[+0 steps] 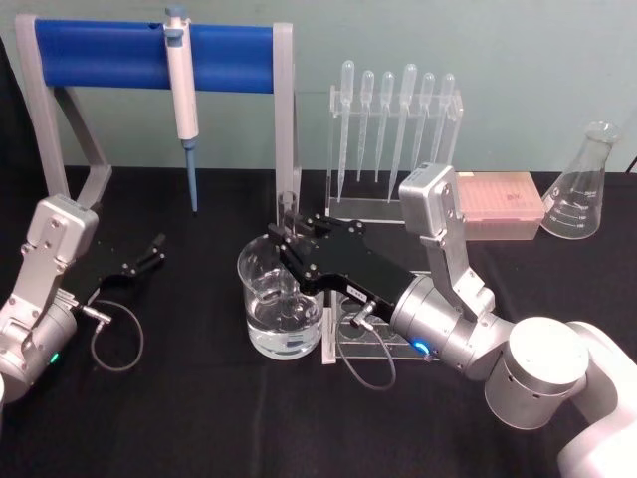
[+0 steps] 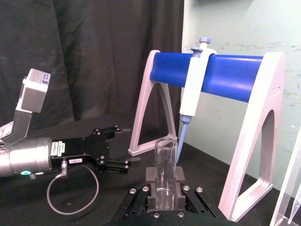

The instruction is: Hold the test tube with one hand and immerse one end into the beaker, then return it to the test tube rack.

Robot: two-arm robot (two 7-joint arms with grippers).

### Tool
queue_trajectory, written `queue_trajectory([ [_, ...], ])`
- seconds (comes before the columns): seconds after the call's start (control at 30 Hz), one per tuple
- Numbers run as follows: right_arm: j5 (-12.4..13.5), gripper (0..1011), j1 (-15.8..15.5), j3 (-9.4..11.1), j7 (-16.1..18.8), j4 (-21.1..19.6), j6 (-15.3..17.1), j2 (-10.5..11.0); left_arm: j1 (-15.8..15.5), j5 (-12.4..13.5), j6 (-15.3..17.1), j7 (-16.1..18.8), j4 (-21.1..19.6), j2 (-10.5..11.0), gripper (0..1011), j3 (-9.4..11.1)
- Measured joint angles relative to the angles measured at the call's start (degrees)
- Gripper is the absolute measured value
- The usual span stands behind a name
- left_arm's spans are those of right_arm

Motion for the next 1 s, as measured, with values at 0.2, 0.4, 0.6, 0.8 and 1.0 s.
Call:
queue_trajectory([
  [0.2,0.3,224,-0.2,0.1,0.3,0.1,0.2,-0.2,0.0,0.0,0.0,0.0,0.0,0.0,1000,0.0],
  [0.4,0.3,224,-0.3,0.1,0.4,0.1,0.3,-0.1,0.0,0.0,0.0,0.0,0.0,0.0,1000,0.0],
  [0.6,0.4,224,-0.2,0.1,0.4,0.1,0.3,-0.1,0.0,0.0,0.0,0.0,0.0,0.0,1000,0.0],
  [0.8,0.4,224,-0.2,0.1,0.4,0.1,0.3,-0.1,0.0,0.0,0.0,0.0,0.0,0.0,1000,0.0],
  [1.0,0.4,224,-0.2,0.1,0.4,0.1,0.3,-0.1,0.0,0.0,0.0,0.0,0.0,0.0,1000,0.0],
])
